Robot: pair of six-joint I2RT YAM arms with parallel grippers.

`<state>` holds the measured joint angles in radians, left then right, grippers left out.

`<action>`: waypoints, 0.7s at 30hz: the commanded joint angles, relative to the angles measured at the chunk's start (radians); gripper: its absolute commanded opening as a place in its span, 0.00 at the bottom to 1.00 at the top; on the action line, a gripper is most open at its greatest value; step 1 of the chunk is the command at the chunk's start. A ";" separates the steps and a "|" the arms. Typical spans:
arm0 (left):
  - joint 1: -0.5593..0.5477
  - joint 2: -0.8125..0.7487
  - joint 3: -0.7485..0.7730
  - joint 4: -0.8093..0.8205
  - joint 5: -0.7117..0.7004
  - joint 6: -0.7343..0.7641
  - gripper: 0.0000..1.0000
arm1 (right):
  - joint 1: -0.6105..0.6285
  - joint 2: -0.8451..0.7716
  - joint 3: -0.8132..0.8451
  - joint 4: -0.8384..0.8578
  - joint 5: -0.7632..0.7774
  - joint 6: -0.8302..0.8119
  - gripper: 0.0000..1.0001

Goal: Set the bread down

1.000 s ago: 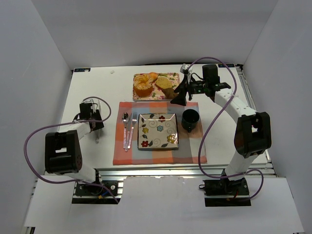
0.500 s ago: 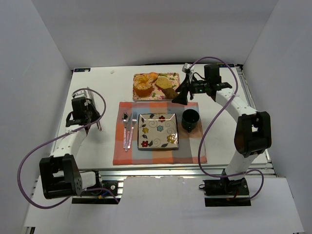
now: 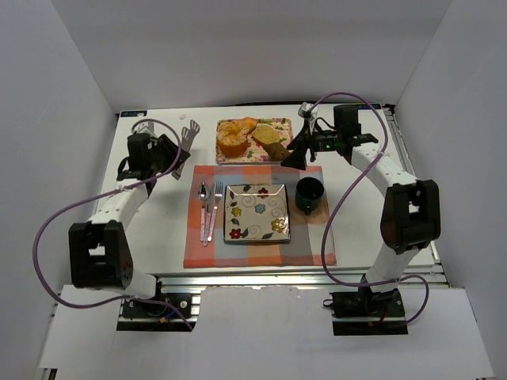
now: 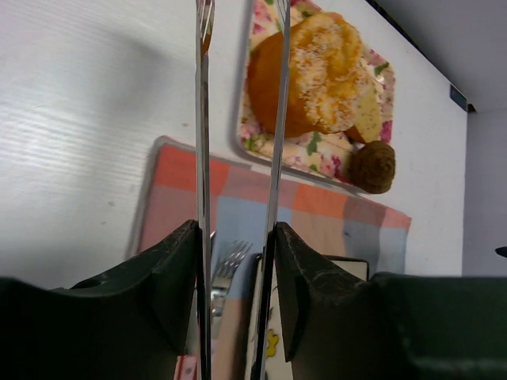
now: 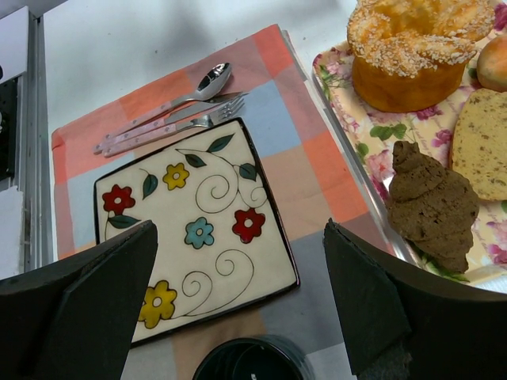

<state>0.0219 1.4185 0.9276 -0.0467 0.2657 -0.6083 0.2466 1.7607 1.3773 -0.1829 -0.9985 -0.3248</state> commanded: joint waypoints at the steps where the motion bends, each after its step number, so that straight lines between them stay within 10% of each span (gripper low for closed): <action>1: -0.065 0.049 0.095 0.041 0.043 -0.027 0.52 | -0.010 -0.018 0.013 0.026 -0.025 0.003 0.89; 21: -0.171 0.237 0.313 -0.110 -0.054 0.097 0.57 | -0.040 -0.021 0.000 0.033 -0.032 0.010 0.89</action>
<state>-0.1463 1.6810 1.1969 -0.1375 0.2245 -0.5385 0.2150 1.7607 1.3773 -0.1810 -0.9989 -0.3214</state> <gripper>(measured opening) 0.569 0.895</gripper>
